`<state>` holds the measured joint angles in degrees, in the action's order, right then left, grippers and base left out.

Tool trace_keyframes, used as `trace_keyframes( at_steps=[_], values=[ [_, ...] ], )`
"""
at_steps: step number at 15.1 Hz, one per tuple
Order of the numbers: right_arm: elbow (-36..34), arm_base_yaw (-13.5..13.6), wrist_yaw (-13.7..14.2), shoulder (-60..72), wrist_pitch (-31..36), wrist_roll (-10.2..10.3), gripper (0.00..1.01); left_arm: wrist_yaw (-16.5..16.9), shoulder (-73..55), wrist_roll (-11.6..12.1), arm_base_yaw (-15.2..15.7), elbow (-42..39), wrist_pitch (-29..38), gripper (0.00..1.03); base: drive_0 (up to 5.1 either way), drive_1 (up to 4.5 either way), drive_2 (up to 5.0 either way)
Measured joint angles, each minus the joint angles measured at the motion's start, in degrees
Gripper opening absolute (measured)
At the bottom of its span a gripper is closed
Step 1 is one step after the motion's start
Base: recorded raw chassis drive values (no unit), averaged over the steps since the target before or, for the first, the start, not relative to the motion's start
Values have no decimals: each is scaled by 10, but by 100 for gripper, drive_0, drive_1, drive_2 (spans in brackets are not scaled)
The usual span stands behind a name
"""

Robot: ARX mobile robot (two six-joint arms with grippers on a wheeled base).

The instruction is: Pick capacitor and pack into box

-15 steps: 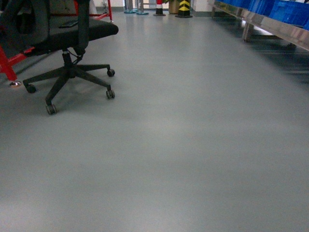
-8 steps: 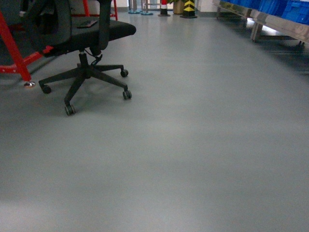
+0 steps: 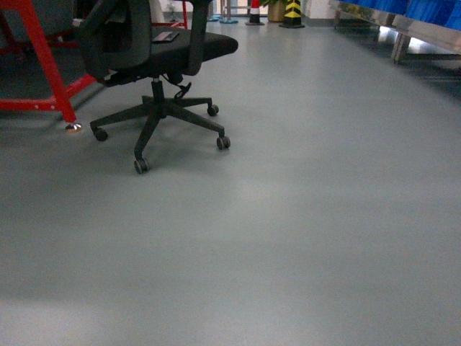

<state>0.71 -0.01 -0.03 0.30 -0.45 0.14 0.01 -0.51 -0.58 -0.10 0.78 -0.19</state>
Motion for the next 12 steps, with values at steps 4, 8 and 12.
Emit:
trace_keyframes(
  at_steps=[4,8,12],
  values=[
    [0,0,0,0,1,0,98,0,0,0,0,0,-2,44,-499,246,246],
    [0,0,0,0,0,0,98,0,0,0,0,0,-2,44,-499,246,246],
    [0,0,0,0,1,0,98,-1,0,0,0,0,-3,44,-499,246,246]
  ],
)
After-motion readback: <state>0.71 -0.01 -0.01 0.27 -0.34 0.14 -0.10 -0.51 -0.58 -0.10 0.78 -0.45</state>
